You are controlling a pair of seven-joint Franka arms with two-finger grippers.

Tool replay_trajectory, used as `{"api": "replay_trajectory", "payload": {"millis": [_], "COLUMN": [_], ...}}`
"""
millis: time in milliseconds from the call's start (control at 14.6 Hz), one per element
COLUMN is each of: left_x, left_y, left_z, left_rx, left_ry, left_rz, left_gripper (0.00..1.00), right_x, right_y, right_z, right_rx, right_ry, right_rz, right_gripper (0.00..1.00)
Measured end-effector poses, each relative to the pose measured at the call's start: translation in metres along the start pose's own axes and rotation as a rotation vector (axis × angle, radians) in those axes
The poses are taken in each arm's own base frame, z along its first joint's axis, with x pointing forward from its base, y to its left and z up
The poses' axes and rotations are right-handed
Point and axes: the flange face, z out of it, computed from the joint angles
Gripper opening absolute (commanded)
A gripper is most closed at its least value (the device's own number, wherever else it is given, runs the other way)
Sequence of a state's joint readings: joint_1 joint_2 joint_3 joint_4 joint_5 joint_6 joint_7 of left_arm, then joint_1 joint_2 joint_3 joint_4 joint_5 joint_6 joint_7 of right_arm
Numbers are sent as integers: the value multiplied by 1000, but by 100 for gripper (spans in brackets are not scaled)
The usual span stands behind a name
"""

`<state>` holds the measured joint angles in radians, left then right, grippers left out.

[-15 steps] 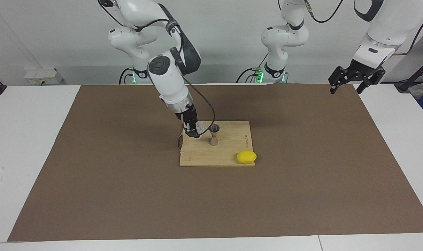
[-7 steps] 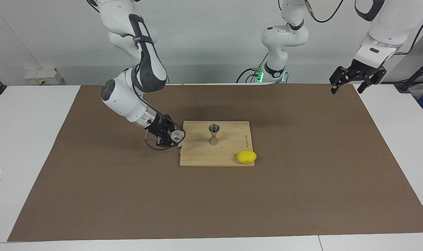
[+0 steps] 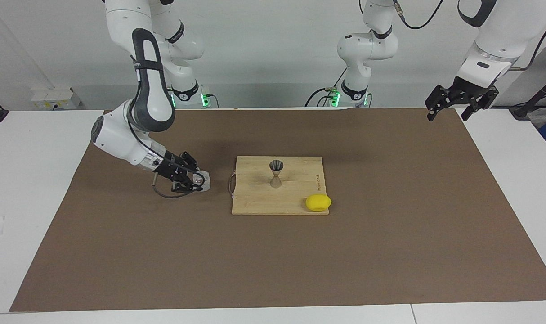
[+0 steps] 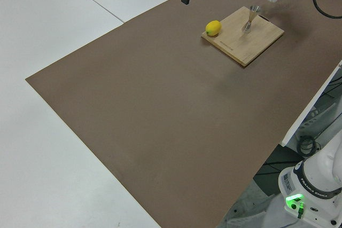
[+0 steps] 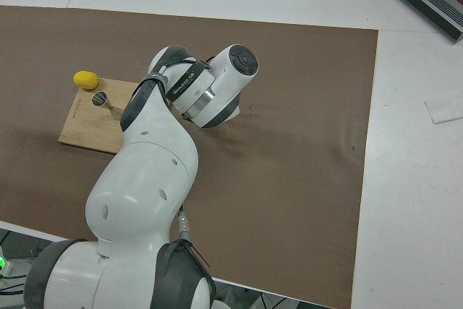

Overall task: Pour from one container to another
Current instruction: 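Carry the clear glass with the right gripper back to its spot, then lower the clear glass onto the table and open the right gripper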

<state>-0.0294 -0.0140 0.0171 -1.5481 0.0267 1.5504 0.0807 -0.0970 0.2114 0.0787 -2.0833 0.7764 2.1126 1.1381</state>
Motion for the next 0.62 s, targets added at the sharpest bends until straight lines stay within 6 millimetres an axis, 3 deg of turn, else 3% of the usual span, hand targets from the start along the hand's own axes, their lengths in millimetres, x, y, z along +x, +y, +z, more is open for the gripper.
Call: {"api": "replay_trajectory", "payload": {"millis": [274, 480, 549, 617], "left_x": [0, 0, 0, 0], "left_y": [0, 0, 0, 0], "left_z": [0, 0, 0, 0], "left_rx": [0, 0, 0, 0], "left_ry": [0, 0, 0, 0], "left_rz": [0, 0, 0, 0], "left_gripper": [100, 100, 100, 100], "right_x": [57, 80, 82, 83], "right_y": [4, 5, 6, 7], "right_z": [-5, 1, 3, 5], "right_rx": [-6, -16, -20, -24], "right_ry": [-48, -57, -58, -59], "right_rz": [-28, -47, -45, -42], "right_gripper": [0, 0, 3, 26]}}
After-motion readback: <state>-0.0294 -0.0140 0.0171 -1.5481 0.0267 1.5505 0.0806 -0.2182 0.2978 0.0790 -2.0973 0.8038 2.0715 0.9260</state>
